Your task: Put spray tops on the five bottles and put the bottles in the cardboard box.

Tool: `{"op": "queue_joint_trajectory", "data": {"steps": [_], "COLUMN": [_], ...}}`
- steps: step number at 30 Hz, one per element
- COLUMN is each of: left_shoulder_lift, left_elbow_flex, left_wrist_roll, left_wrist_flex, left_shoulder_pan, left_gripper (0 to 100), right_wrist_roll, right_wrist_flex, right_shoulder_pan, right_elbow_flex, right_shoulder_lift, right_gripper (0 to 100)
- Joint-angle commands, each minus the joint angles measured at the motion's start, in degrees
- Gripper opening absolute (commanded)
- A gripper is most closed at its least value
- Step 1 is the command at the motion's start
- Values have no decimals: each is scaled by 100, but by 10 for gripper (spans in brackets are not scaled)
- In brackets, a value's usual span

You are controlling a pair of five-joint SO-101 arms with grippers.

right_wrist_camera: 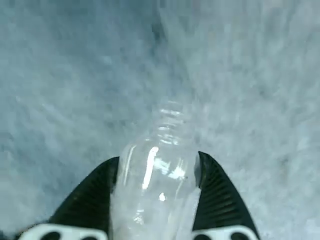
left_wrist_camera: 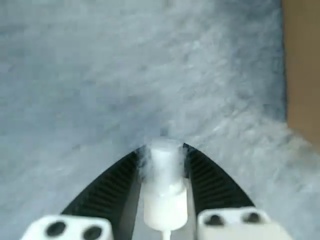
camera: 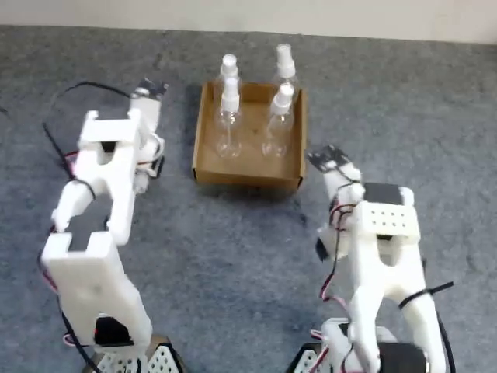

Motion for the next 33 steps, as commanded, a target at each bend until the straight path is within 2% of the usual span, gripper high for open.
{"op": "queue_joint_trajectory", "data": {"steps": [1, 9, 13, 16, 21, 27, 31, 33], "left_shoulder_lift": [-1560, -4778, -6325, -7380, -8532, -9235, -9516, -9552], "left_elbow_flex": [-242, 743, 1244, 1543, 2510, 3565, 4057, 4259], "left_wrist_roll": [0, 712, 1222, 1653, 2681, 3569, 4211, 4299], "left_wrist_flex": [527, 730, 668, 281, -633, -1477, -1943, -2242], "left_shoulder_pan": [-92, -48, -66, -84, -40, -40, -40, -40], "left_gripper": [3, 3, 3, 3, 3, 3, 3, 3], "right_wrist_roll": [-668, -1670, -1705, -1697, -1670, -1697, -1714, -1714], "right_wrist_flex": [-215, -1552, -2070, -2835, -4277, -4426, -5112, -5525], "right_shoulder_pan": [-1068, -3002, -3741, -4145, -4453, -4629, -4787, -4778], "right_elbow_flex": [-479, -409, -154, 330, 1077, 1508, 1877, 2158], "right_shoulder_lift": [-822, -1692, -1701, -1745, -1745, -1754, -1754, -1754], "right_gripper": [4, 4, 4, 4, 4, 4, 4, 4]}}
